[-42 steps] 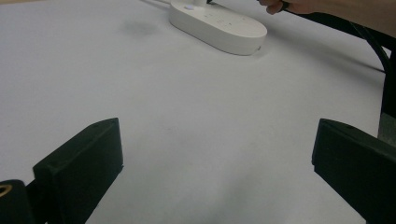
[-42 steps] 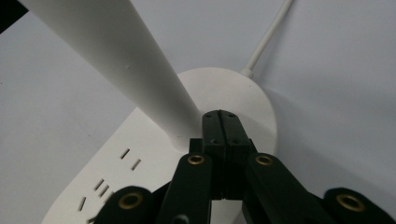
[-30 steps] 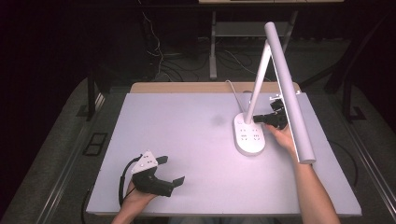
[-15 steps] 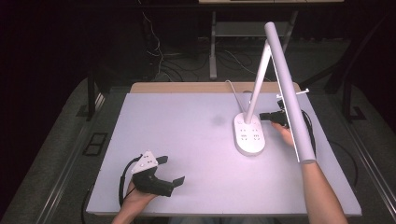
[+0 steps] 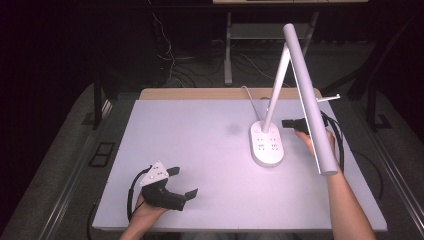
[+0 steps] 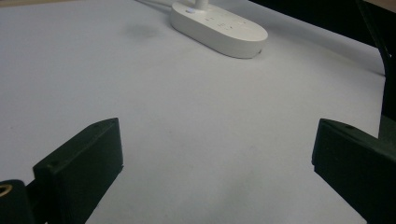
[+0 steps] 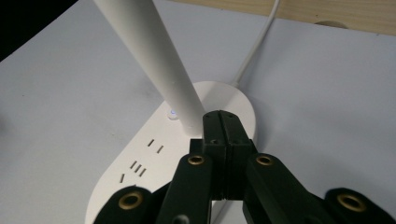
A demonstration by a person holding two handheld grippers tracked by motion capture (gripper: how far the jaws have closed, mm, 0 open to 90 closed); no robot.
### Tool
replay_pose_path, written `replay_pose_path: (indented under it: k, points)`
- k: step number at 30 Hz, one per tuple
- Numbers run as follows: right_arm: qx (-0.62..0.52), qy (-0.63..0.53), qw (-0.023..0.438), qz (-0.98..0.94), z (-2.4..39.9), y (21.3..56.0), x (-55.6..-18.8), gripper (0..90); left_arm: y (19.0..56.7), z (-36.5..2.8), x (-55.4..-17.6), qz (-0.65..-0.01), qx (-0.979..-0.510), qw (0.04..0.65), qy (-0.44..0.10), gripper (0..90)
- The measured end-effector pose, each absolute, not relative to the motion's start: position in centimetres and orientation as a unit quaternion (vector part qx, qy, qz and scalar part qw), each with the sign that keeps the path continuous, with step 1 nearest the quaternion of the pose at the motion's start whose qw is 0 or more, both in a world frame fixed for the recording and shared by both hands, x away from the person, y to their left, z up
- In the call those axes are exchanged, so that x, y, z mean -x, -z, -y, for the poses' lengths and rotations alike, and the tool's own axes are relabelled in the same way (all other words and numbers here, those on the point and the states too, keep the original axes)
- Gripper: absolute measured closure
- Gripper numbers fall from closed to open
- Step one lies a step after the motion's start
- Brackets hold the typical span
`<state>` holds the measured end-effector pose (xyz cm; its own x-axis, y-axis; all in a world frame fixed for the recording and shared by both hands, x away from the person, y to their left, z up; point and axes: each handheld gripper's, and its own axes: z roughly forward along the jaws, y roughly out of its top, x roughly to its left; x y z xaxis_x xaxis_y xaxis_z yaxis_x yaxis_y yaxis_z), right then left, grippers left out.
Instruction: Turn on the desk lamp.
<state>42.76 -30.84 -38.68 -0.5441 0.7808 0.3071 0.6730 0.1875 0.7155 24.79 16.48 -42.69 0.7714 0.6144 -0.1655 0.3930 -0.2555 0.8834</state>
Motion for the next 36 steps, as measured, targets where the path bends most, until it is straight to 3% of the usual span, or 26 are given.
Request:
replay_pose_path:
  k: [5,6,10,13,14,15,20,21,22,25,36]
  points:
    - [-0.475,-0.433,0.067,-0.763,30.7,37.9,-41.2,89.2,42.6,-16.4,-24.6,-0.320,-0.784,0.522,-0.106,0.9]
    - [-0.476,-0.436,0.067,-0.761,30.7,37.8,-40.9,80.7,42.6,-16.4,-24.6,-0.319,-0.784,0.522,-0.107,0.9]
    - [-0.480,-0.442,0.064,-0.755,31.0,37.4,-39.9,70.4,42.5,-16.5,-24.6,-0.317,-0.783,0.525,-0.107,0.9]
    - [-0.485,-0.448,0.059,-0.748,31.3,37.3,-39.2,57.0,42.5,-16.5,-24.6,-0.317,-0.782,0.525,-0.108,0.9]
    - [-0.485,-0.448,0.059,-0.748,31.3,37.3,-39.2,57.0,42.5,-16.5,-24.6,-0.317,-0.782,0.525,-0.108,0.9]
    - [-0.486,-0.454,0.060,-0.744,31.4,37.1,-38.6,47.7,42.5,-16.4,-24.6,-0.317,-0.782,0.525,-0.108,0.9]
    - [-0.488,-0.453,0.068,-0.743,31.2,37.1,-36.8,22.7,42.5,-16.4,-24.6,-0.318,-0.782,0.525,-0.108,0.9]
    - [-0.488,-0.453,0.068,-0.743,31.2,37.1,-36.8,22.7,42.5,-16.4,-24.6,-0.318,-0.782,0.525,-0.108,0.9]
    - [-0.488,-0.451,0.067,-0.744,31.1,37.1,-36.4,14.3,42.5,-16.4,-24.6,-0.318,-0.782,0.525,-0.108,0.9]
    - [-0.483,-0.452,0.071,-0.746,31.0,37.3,-34.8,0.6,42.5,-16.4,-24.7,-0.319,-0.782,0.524,-0.108,0.9]
    - [-0.464,-0.485,0.064,-0.739,31.1,38.0,-31.2,0.2,42.5,-16.4,-24.6,-0.318,-0.783,0.524,-0.108,0.9]
